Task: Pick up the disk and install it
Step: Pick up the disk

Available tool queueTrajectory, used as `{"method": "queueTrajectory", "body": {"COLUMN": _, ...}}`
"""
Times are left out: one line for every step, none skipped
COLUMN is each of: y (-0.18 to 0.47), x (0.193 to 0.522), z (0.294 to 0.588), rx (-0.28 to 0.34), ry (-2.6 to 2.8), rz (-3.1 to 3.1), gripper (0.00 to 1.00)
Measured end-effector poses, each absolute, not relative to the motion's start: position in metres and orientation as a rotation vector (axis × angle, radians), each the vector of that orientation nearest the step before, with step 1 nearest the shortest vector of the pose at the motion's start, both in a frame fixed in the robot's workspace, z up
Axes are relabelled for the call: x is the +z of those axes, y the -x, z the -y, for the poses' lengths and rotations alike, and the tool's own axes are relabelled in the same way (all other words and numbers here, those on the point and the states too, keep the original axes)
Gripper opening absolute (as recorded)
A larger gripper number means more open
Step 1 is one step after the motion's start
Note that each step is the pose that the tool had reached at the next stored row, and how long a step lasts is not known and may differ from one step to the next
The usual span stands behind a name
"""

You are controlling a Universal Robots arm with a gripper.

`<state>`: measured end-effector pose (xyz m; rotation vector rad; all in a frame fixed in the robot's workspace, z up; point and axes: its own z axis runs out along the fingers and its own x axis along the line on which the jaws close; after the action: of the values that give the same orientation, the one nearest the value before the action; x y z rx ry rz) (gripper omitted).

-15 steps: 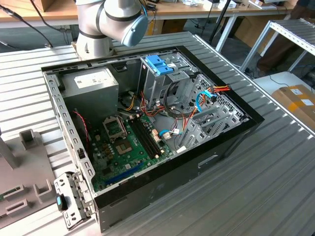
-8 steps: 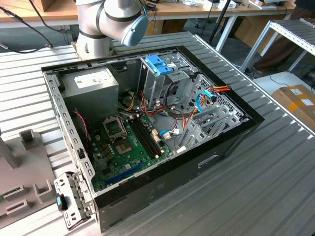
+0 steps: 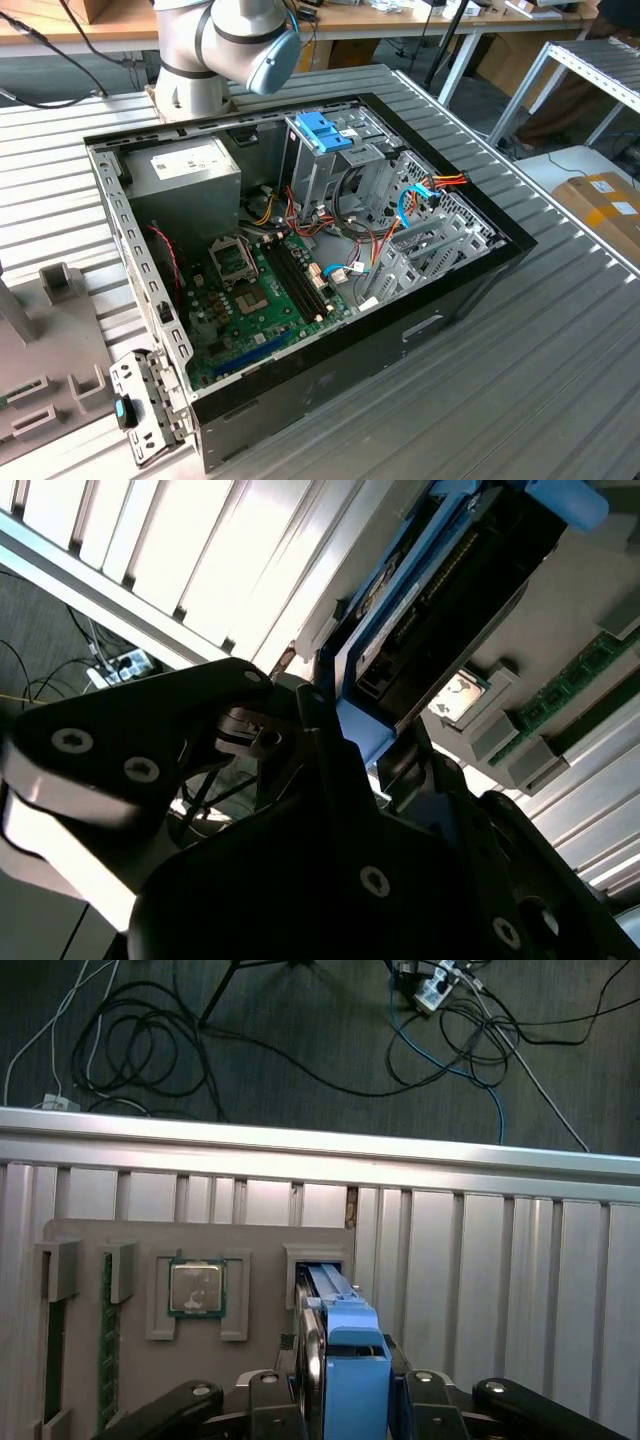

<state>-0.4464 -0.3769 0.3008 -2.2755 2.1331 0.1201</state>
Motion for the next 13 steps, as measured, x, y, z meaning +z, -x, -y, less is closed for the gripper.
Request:
{"method": "queueTrajectory", "body": {"y": 0.4464, "x": 0.3008, "z": 0.3769, "rx": 0.12, "ry": 2.275, "rz": -2.133, "gripper": 0.42}}
{"method": "queueTrajectory", "body": {"y": 0.4464, "x": 0.3008, "z": 0.3769, "rx": 0.119, "ry": 2.275, "rz": -2.133, "gripper": 0.42}}
{"method": "queueTrajectory", "body": {"y": 0.4465, "x": 0.3009, "z": 0.3769, "rx": 0.113, "ry": 2.273, "rz": -2.13, "gripper": 0.42}}
{"method": "queueTrajectory", "body": {"y": 0.4466, "x": 0.3006, "z": 0.3768, "rx": 0.104, "ry": 2.269, "rz": -2.126, "gripper": 0.42}}
{"method": "queueTrajectory", "body": {"y": 0.4465, "x": 0.3007, "z": 0.3769, "rx": 0.098, "ry": 2.267, "rz": -2.124, "gripper": 0.42}}
{"method": "queueTrajectory", "body": {"y": 0.4464, "x": 0.3007, "z": 0.3768, "rx": 0.098, "ry": 2.267, "rz": -2.124, "gripper": 0.42}}
{"method": "queueTrajectory", "body": {"y": 0.4464, "x": 0.3007, "z": 0.3769, "rx": 0.097, "ry": 2.267, "rz": -2.124, "gripper": 0.42}}
{"method": "queueTrajectory", "body": {"y": 0.4464, "x": 0.3007, "z": 0.3769, "rx": 0.097, "ry": 2.267, "rz": -2.124, "gripper": 0.42}}
{"method": "queueTrajectory", "body": {"y": 0.4464, "x": 0.3007, "z": 0.3768, "rx": 0.097, "ry": 2.267, "rz": -2.124, "gripper": 0.42}}
{"method": "queueTrajectory", "body": {"y": 0.4464, "x": 0.3007, "z": 0.3769, "rx": 0.097, "ry": 2.267, "rz": -2.124, "gripper": 0.42}}
{"method": "queueTrajectory", "body": {"y": 0.4465, "x": 0.3008, "z": 0.3769, "rx": 0.097, "ry": 2.267, "rz": -2.124, "gripper": 0.42}}
{"method": "queueTrajectory", "body": {"y": 0.4475, "x": 0.3007, "z": 0.3769, "rx": 0.097, "ry": 2.267, "rz": -2.124, "gripper": 0.42}}
{"method": "queueTrajectory", "body": {"y": 0.4475, "x": 0.3007, "z": 0.3769, "rx": 0.097, "ry": 2.267, "rz": -2.124, "gripper": 0.42}}
